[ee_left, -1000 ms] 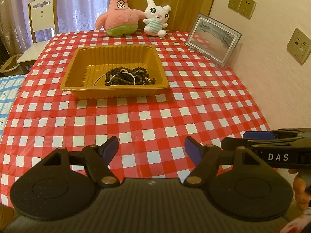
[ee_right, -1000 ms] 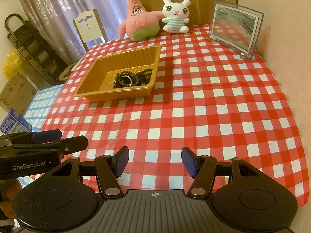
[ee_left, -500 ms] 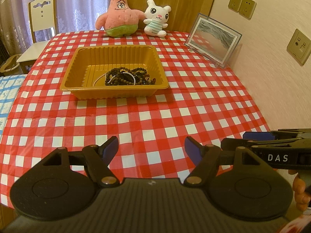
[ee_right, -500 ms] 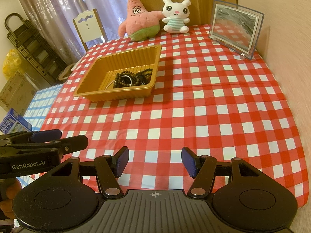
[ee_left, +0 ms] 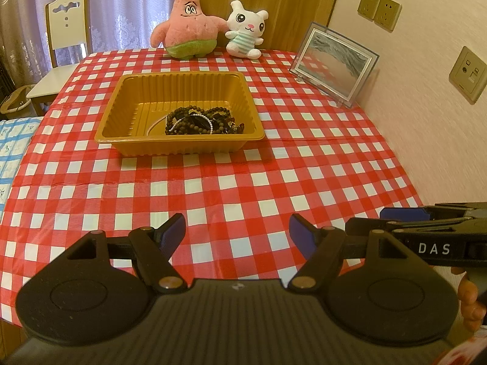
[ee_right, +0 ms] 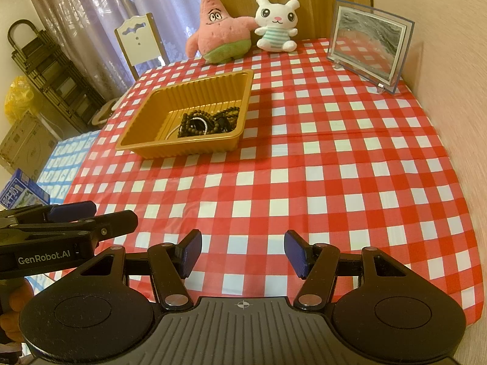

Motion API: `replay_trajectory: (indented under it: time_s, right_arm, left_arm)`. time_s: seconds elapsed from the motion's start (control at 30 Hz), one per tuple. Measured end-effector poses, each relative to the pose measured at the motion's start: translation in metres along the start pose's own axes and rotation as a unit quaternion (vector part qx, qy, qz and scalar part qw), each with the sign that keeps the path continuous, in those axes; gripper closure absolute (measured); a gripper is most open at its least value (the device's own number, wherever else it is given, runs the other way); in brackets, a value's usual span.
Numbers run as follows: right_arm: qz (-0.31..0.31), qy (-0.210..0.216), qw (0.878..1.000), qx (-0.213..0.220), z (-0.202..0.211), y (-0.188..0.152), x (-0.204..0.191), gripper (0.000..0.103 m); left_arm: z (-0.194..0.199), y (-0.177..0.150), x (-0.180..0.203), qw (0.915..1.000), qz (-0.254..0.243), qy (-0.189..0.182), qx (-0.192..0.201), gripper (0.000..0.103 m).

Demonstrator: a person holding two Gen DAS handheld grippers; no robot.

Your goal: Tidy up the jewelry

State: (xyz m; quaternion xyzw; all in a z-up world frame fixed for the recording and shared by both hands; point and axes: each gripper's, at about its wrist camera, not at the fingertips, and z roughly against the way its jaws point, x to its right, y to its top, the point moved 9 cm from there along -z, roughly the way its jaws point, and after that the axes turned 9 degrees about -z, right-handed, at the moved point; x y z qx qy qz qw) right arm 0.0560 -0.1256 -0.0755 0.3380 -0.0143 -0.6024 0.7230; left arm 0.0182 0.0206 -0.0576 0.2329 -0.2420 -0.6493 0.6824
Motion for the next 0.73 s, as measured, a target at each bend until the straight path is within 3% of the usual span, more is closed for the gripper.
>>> replay_trajectory:
  time_s: [0.73]
  right_arm:
    - [-0.001, -0.001, 1.0, -0.001, 0.0002, -0.0007, -0.0002, 0.043]
  left_arm:
    - [-0.0013, 0.0008, 0.0014, 1.0, -0.001, -0.001, -0.001, 0.03]
